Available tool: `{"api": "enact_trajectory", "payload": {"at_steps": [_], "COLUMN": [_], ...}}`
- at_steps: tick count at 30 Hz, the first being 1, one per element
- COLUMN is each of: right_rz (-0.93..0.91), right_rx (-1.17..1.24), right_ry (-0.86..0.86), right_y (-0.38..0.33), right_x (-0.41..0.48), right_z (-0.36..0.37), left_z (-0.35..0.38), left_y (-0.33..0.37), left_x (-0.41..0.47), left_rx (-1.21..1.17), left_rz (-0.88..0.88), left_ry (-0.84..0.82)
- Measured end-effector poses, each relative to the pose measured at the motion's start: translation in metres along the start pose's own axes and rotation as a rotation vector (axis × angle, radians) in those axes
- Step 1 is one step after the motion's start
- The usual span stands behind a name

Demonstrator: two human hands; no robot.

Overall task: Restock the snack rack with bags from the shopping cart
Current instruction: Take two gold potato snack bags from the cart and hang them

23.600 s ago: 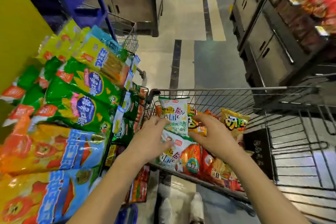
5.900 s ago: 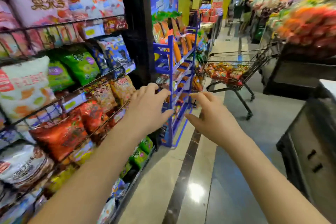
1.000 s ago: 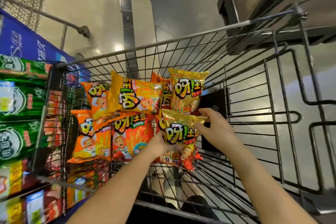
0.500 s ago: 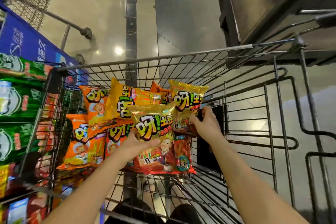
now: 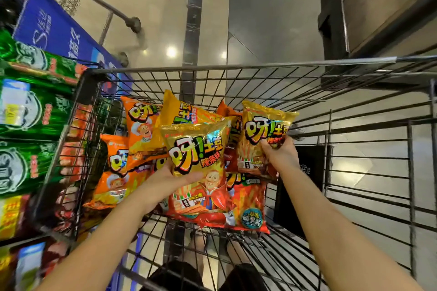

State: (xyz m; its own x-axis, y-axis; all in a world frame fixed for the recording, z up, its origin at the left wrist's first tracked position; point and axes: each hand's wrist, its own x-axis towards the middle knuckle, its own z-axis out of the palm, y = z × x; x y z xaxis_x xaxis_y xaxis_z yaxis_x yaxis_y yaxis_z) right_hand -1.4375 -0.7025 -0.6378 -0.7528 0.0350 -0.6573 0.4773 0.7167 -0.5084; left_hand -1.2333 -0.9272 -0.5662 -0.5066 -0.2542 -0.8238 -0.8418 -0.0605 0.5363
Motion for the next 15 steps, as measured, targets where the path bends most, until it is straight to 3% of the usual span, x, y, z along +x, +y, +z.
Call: {"api": "enact_trajectory", "payload": {"at_steps": [9, 15], "right_rz": [0.074, 0.035], "right_rx": [0.184, 0.238], "right_ry": [-0.225, -0.201], "right_y": [0.005, 0.012], "right_x": [-0.006, -0.022], "right_z": [-0.001, -0.009], "left_z": [-0.011, -0.012], "left_y": [0.002, 0.005], "left_x": [-0.005, -0.008], "left_rx": [-0.026, -0.059], "left_rz": [-0.039, -0.004], "left_ry": [0.044, 0.056]}}
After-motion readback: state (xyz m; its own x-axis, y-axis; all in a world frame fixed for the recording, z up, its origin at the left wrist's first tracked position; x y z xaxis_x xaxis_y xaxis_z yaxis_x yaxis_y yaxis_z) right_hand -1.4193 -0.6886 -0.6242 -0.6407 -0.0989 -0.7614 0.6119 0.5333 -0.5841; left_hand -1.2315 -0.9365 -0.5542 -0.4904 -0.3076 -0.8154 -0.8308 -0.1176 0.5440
